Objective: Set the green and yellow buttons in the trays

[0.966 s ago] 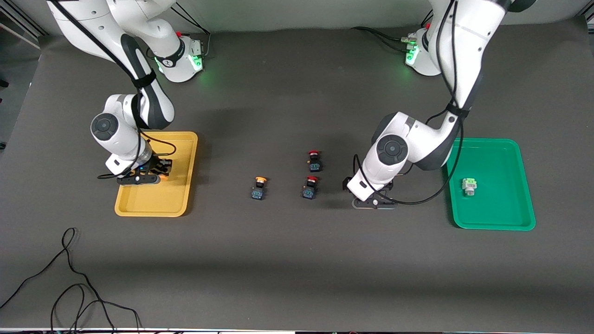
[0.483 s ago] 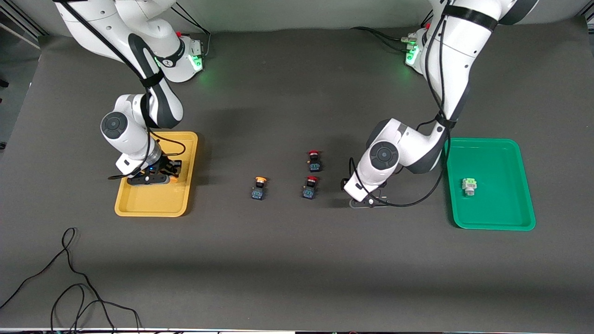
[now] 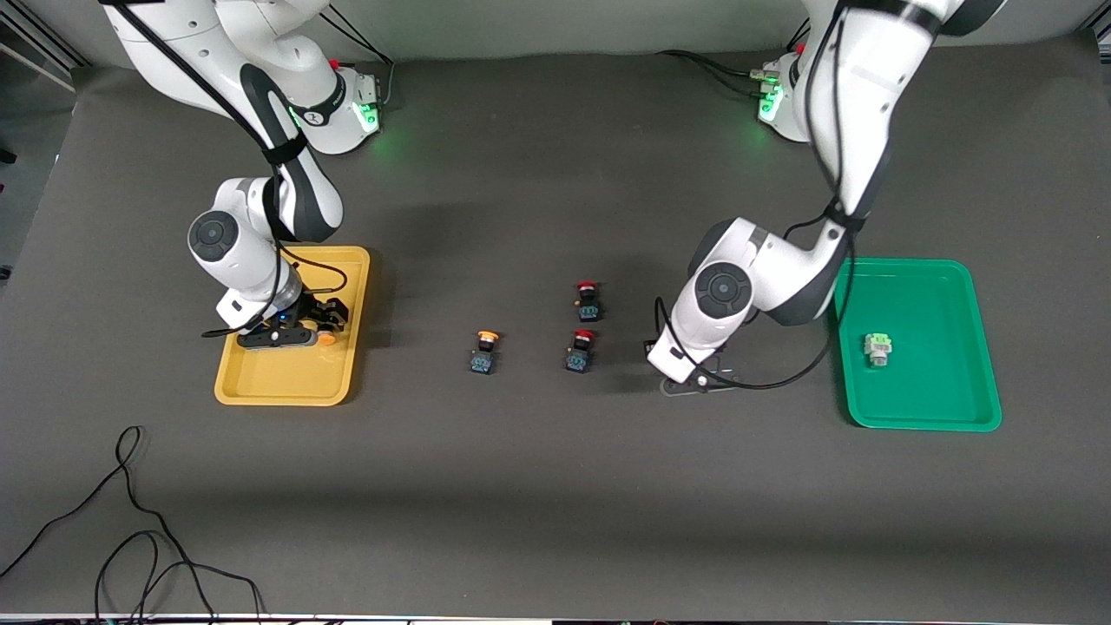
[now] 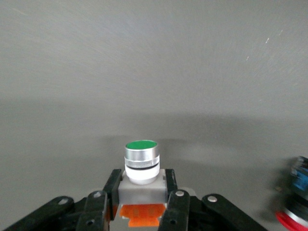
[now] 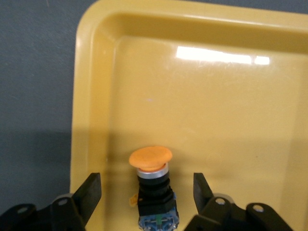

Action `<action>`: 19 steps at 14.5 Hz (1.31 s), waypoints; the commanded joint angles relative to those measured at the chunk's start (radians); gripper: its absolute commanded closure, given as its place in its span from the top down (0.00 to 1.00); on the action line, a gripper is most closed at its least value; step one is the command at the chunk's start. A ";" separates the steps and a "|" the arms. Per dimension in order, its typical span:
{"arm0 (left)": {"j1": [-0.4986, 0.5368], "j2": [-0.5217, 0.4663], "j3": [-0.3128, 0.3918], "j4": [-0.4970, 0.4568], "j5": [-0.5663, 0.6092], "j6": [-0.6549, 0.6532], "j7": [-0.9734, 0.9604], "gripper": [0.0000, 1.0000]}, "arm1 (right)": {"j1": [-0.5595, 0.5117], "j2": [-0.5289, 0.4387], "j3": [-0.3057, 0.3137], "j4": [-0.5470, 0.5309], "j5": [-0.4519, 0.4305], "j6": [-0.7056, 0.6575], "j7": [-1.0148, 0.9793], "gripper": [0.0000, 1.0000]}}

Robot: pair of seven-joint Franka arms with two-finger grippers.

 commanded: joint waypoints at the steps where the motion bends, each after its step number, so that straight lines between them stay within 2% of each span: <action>1: 0.025 -0.149 0.003 0.063 -0.024 -0.232 -0.010 0.11 | 0.017 -0.055 -0.002 0.072 0.070 -0.151 0.011 0.86; 3: 0.089 -0.212 0.006 0.059 -0.067 -0.280 0.080 0.07 | 0.071 -0.053 -0.004 0.146 0.107 -0.224 0.078 0.93; 5: 0.193 -0.276 0.006 0.059 -0.111 -0.383 0.206 0.06 | 0.130 -0.038 -0.002 0.229 0.110 -0.279 0.236 0.93; 8: 0.387 -0.336 0.012 0.057 -0.115 -0.504 0.457 0.05 | 0.207 0.049 -0.002 0.356 0.110 -0.320 0.399 0.93; 11: 0.595 -0.344 0.016 0.054 -0.063 -0.523 0.741 0.05 | 0.266 0.178 -0.001 0.491 0.110 -0.320 0.525 0.93; 13: 0.678 -0.332 0.016 0.040 -0.004 -0.465 0.861 0.05 | 0.299 0.256 0.002 0.551 0.118 -0.319 0.584 0.93; 15: 0.744 -0.321 0.016 -0.021 0.001 -0.349 0.950 0.05 | 0.336 0.334 0.003 0.617 0.151 -0.319 0.620 0.93; 19: 0.783 -0.251 0.020 -0.258 0.008 0.050 0.969 0.05 | 0.370 0.402 0.004 0.649 0.208 -0.287 0.628 0.93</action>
